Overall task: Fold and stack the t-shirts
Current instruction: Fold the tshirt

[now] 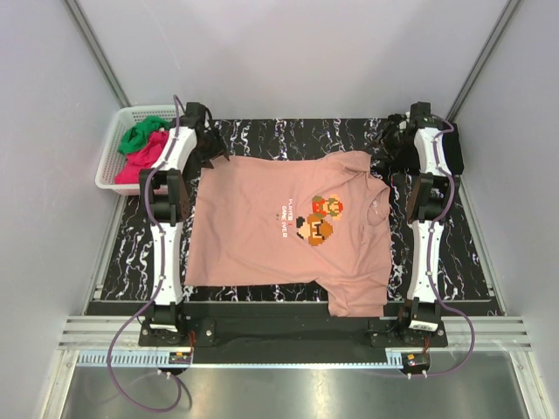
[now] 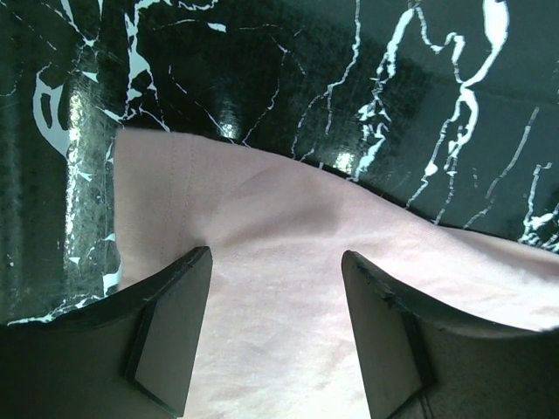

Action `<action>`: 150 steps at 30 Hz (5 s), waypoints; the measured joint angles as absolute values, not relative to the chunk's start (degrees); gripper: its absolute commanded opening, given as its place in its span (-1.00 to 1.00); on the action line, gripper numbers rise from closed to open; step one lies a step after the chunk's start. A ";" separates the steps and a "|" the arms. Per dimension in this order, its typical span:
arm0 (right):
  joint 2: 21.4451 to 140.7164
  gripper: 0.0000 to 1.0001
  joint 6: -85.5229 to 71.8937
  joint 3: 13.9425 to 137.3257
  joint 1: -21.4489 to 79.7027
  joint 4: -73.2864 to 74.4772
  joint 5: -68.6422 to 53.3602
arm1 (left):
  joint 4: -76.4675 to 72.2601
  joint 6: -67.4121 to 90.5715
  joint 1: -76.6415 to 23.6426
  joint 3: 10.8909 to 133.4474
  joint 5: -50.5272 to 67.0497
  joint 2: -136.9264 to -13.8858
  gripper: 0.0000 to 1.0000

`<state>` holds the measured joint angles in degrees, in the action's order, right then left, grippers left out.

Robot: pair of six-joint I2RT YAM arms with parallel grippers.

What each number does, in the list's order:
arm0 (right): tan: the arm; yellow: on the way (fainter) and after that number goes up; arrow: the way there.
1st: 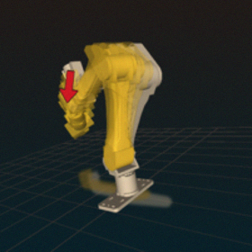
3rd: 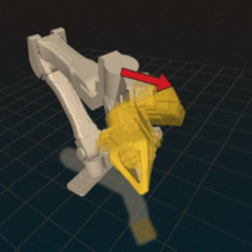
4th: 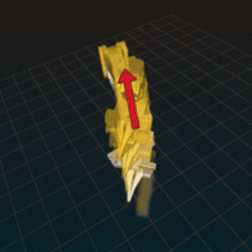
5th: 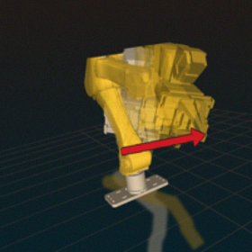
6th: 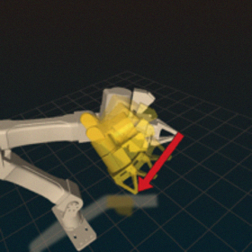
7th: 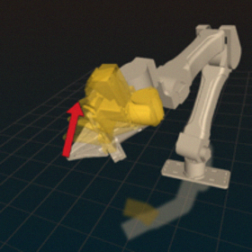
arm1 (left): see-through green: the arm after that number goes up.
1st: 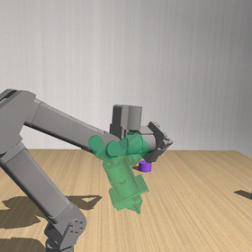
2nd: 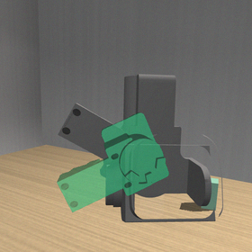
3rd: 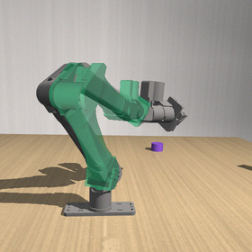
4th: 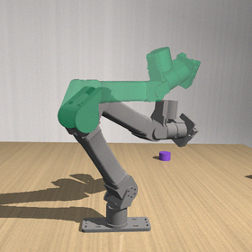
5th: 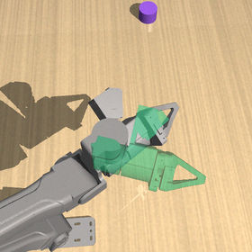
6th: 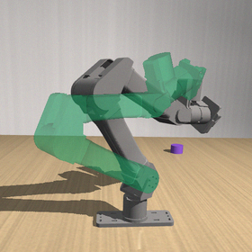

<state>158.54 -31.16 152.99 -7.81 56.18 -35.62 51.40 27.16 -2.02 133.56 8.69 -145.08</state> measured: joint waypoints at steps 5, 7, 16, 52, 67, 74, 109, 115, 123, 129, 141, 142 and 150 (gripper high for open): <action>158.78 0.06 -31.16 152.99 -7.81 55.53 -36.05 | 51.42 26.87 -2.00 133.95 7.18 -145.82 0.32; 158.93 0.06 -31.16 152.99 -7.81 55.29 -36.21 | 51.37 26.74 -2.00 134.41 6.63 -145.82 0.33; 159.44 0.06 -31.16 152.99 -7.81 55.11 -37.19 | 51.35 25.67 -2.37 136.31 5.06 -146.15 0.31; 159.41 0.03 -31.07 150.34 -7.88 54.89 -40.10 | 54.06 22.04 -4.45 142.08 -8.01 -150.63 0.29; 159.41 -0.04 -30.89 150.28 -7.88 54.68 -40.21 | 53.95 25.54 -3.90 142.54 -7.42 -150.63 0.25; 159.41 -0.03 -30.89 150.28 -7.88 54.65 -40.49 | 53.71 26.13 -3.75 142.91 -7.29 -150.63 0.27; 156.81 -0.18 -30.89 149.45 -7.88 53.80 -41.74 | 57.32 29.58 -4.16 142.85 -7.62 -150.63 -0.44; 156.81 -0.20 -30.96 149.42 -7.88 53.82 -41.74 | 57.84 30.28 -4.14 142.89 -7.64 -150.82 -1.00; 156.81 -0.24 -30.96 149.42 -7.88 53.82 -41.74 | 57.82 30.28 -4.16 142.91 -7.75 -150.82 -1.00; 156.81 -0.04 -31.05 149.42 -8.01 53.80 -41.71 | 57.80 30.24 -4.16 142.89 -7.77 -150.82 -1.00; 156.81 -0.67 -31.09 149.45 -8.05 53.82 -41.71 | 57.52 29.82 -4.14 142.89 -7.79 -150.82 -1.00; 156.81 -0.85 -31.29 149.45 -8.05 53.82 -41.69 | 57.43 29.80 -4.14 142.89 -7.79 -150.82 -1.00; 156.81 -1.00 -31.48 149.45 -8.05 53.82 -41.63 | 56.27 28.88 -4.14 141.91 -7.22 -150.36 -1.00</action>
<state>156.81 -31.48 149.45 -8.05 53.82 -41.63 56.27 28.88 -4.14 141.91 -7.22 -150.36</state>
